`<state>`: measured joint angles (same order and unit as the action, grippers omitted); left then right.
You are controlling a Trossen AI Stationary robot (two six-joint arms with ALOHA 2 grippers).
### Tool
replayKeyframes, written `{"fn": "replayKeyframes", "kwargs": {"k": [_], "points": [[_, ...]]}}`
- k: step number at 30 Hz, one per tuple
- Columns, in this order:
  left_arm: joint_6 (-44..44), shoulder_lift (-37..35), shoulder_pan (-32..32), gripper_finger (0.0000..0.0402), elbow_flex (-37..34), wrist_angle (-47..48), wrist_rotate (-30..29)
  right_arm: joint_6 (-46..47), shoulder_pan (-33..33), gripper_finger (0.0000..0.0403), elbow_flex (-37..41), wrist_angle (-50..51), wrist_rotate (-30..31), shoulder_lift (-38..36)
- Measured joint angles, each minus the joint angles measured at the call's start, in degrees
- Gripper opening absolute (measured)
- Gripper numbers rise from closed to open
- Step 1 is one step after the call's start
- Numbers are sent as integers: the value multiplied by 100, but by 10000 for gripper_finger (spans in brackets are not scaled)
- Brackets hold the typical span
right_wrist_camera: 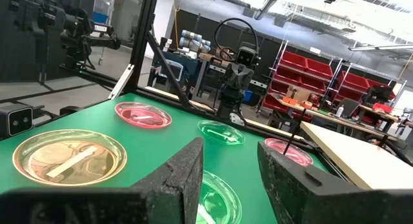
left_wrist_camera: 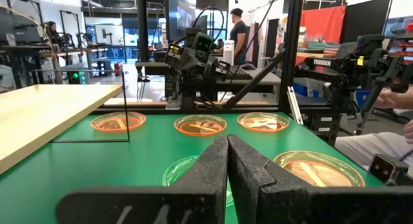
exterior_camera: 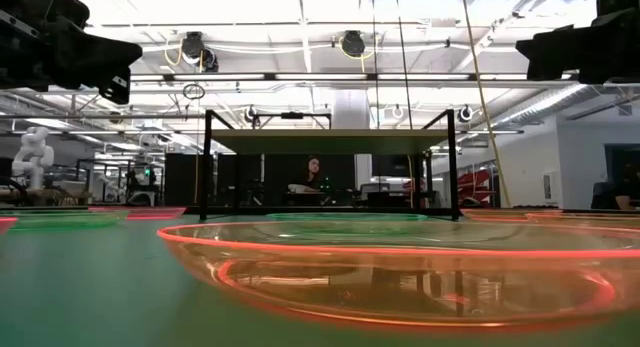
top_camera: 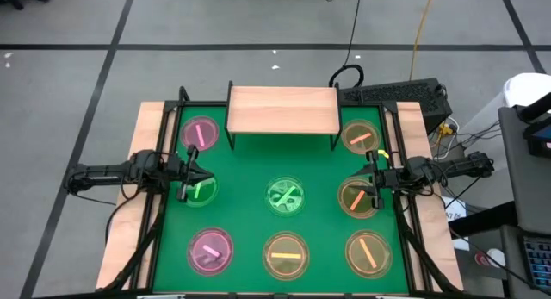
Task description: Place and stack plates onto a shelf
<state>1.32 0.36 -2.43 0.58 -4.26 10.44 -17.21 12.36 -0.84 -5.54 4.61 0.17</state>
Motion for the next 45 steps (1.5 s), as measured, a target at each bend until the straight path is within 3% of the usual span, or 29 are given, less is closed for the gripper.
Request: {"fn": "replayKeyframes", "kwargs": {"k": [37,45], "points": [[0,-1,1,15,0,-1,1,40,0,132,-1,-35,-19,0],[0,0,0,15,1,-1,1,610,2,132,0,-904,-33,2]]}}
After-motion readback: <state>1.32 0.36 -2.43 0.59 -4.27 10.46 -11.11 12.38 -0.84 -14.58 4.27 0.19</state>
